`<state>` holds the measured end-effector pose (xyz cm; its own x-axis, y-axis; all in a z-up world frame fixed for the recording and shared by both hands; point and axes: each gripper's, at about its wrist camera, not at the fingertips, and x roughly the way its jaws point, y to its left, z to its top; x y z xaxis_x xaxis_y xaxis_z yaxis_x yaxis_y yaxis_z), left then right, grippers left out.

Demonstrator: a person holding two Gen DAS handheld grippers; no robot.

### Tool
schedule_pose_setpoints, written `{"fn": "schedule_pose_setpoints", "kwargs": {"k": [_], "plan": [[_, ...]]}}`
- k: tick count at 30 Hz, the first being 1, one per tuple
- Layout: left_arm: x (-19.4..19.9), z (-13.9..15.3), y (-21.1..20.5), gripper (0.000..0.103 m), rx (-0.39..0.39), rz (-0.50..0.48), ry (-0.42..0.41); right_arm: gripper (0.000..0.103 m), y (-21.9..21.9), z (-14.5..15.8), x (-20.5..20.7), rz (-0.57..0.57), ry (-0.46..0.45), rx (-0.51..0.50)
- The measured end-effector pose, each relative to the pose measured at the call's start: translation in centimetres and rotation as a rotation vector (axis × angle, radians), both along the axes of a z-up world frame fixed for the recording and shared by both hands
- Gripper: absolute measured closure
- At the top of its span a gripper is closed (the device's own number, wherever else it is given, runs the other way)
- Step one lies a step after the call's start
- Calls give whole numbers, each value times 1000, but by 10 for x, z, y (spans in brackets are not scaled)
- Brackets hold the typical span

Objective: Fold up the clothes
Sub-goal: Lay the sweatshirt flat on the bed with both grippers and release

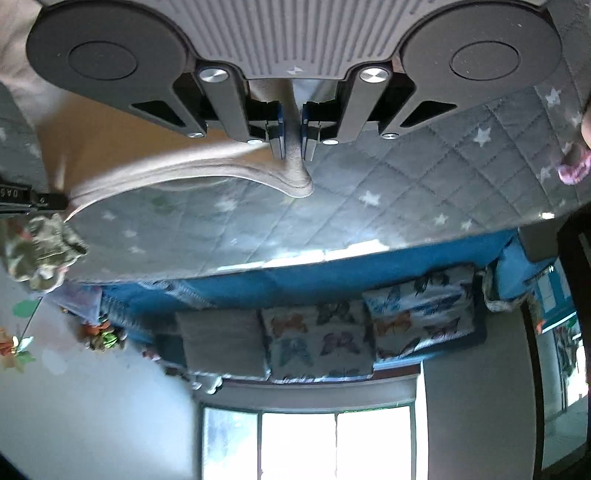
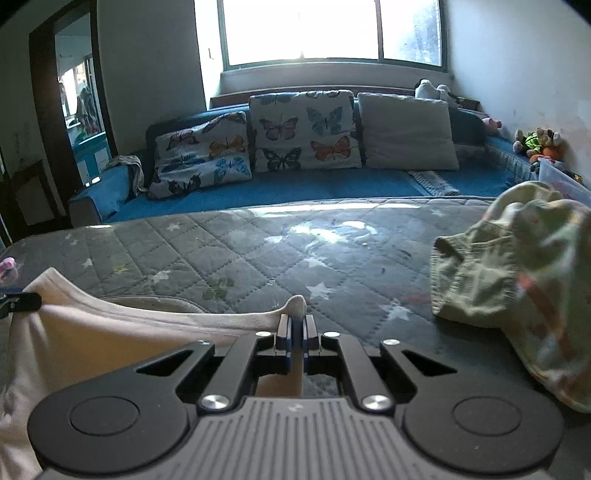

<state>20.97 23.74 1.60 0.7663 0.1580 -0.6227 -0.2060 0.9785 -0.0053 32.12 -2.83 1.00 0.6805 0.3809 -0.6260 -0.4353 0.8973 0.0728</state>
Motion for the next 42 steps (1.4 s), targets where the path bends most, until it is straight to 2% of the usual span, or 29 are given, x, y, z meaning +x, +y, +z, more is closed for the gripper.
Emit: {"fn": "schedule_pose_setpoints", "kwargs": {"k": [6, 9, 11, 13, 14, 15, 17, 26, 29, 31, 32, 33, 36, 39, 40, 42], "plan": [[12, -25, 14, 89, -49, 30, 74, 97, 17, -23, 18, 6, 42, -44], [7, -23, 14, 88, -45, 27, 76, 90, 16, -21, 12, 29, 46, -58], [1, -17, 13, 86, -44, 26, 68, 90, 13, -14, 4, 46, 43, -56], [-9, -10, 9, 78, -45, 14, 63, 90, 11, -5, -5, 67, 41, -64], [-15, -6, 4, 72, -38, 1, 62, 88, 10, -1, -10, 83, 44, -65], [-21, -3, -1, 69, -28, -16, 60, 81, 9, 3, -17, 101, 50, -64], [-34, 3, -14, 69, -8, -59, 55, 75, 8, 11, -31, 140, 60, -60], [-111, 25, -71, 69, -3, -205, 22, 75, -8, 28, -132, 297, 55, -63], [-133, 28, -89, 54, -15, -250, 4, 75, -13, 31, -162, 337, 54, -55], [-146, 27, -103, 50, -11, -276, -6, 69, -16, 31, -177, 360, 61, -48], [-150, 26, -110, 48, -13, -283, -4, 61, -17, 30, -182, 367, 60, -51], [-153, 24, -116, 47, -17, -287, 1, 58, -17, 29, -186, 373, 59, -56], [-162, 18, -131, 45, -27, -290, 8, 56, -18, 20, -200, 382, 57, -86], [-167, 12, -143, 45, 4, -266, 10, 50, -21, 14, -208, 381, 61, -97], [-169, 10, -146, 47, 14, -263, 10, 49, -22, 12, -211, 384, 53, -106], [-170, 4, -151, 51, 21, -266, 28, 42, -24, 9, -215, 389, 40, -124]]}}
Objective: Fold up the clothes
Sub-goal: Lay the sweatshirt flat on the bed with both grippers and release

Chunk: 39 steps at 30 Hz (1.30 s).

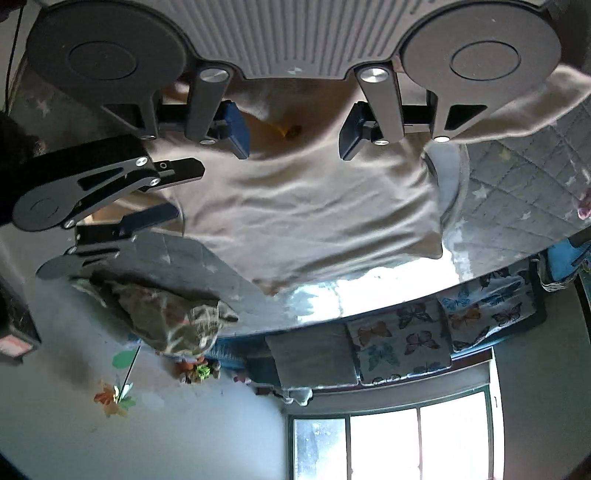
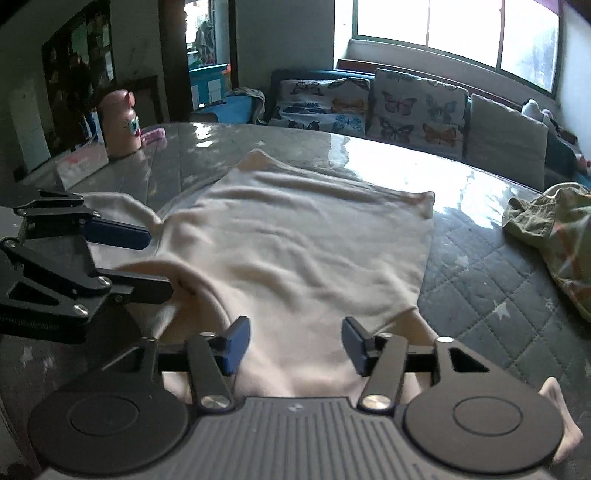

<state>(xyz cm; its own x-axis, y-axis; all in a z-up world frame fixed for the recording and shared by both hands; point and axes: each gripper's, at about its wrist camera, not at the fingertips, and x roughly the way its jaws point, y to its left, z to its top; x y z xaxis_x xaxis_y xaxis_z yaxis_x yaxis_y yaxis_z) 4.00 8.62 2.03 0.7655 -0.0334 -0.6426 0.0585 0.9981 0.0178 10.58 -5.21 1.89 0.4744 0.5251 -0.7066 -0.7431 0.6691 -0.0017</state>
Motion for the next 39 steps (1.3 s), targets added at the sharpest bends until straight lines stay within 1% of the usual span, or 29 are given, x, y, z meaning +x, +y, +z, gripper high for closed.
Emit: {"fn": "schedule_pose_setpoints", "kwargs": {"k": [1, 2, 4, 6, 9, 10, 11, 12, 13, 14, 15, 17, 20, 22, 25, 28, 30, 31, 33, 35, 37, 39], "plan": [[0, -2, -2, 55, -1, -1, 5, 42, -1, -2, -1, -2, 0, -4], [-2, -4, -4, 61, -10, -3, 8, 42, -2, -3, -1, -4, 1, -7], [-3, -5, -7, 65, -22, -10, 10, 42, -6, -7, -1, -17, 14, -8], [-4, -9, -11, 72, -10, -13, 18, 41, -11, -12, -2, -31, 29, -4], [-4, -15, -16, 74, 21, -15, 40, 41, -17, -15, -2, -43, 36, 0], [-4, -16, -18, 76, 28, -18, 41, 41, -18, -15, -3, -44, 37, 2], [-5, -17, -19, 88, 34, -22, 41, 41, -19, -15, -3, -46, 37, 3], [-6, -18, -21, 95, 44, -25, 39, 40, -20, -15, -3, -49, 37, 4], [-7, -18, -21, 97, 56, -18, 35, 39, -22, -15, -3, -53, 37, 5], [-10, -17, -22, 102, 69, -3, 29, 40, -23, -15, -2, -55, 39, 4], [-13, -15, -21, 103, 72, 10, 22, 39, -24, -16, -2, -59, 39, 3], [-23, -8, -17, 103, 51, 29, 5, 39, -26, -18, -1, -66, 41, -2], [-40, 1, -17, 103, 56, 9, -9, 39, -31, -18, 0, -86, 42, -5], [-42, 4, -18, 102, 61, -2, -10, 39, -32, -12, -2, -85, 38, 18], [-33, 5, -20, 99, 50, -6, -15, 39, -27, -4, -9, -64, 20, 37], [-19, -1, -23, 89, 26, -3, 4, 39, -22, -1, -14, -40, 13, 41], [-11, -8, -25, 70, 16, -2, 24, 39, -22, -1, -15, -40, 12, 41], [-8, -12, -25, 68, 21, 7, 31, 39, -22, -1, -15, -40, 11, 41], [-3, -20, -22, 68, 33, 39, 45, 39, -22, -1, -16, -40, 11, 41], [-1, -25, -18, 69, 20, 53, 60, 39, -22, -1, -17, -40, 10, 41], [0, -29, -14, 75, 8, 61, 73, 39, -22, -1, -17, -40, 9, 40], [-1, -30, -12, 88, 5, 68, 73, 39, -22, -1, -18, -40, 8, 40]]}}
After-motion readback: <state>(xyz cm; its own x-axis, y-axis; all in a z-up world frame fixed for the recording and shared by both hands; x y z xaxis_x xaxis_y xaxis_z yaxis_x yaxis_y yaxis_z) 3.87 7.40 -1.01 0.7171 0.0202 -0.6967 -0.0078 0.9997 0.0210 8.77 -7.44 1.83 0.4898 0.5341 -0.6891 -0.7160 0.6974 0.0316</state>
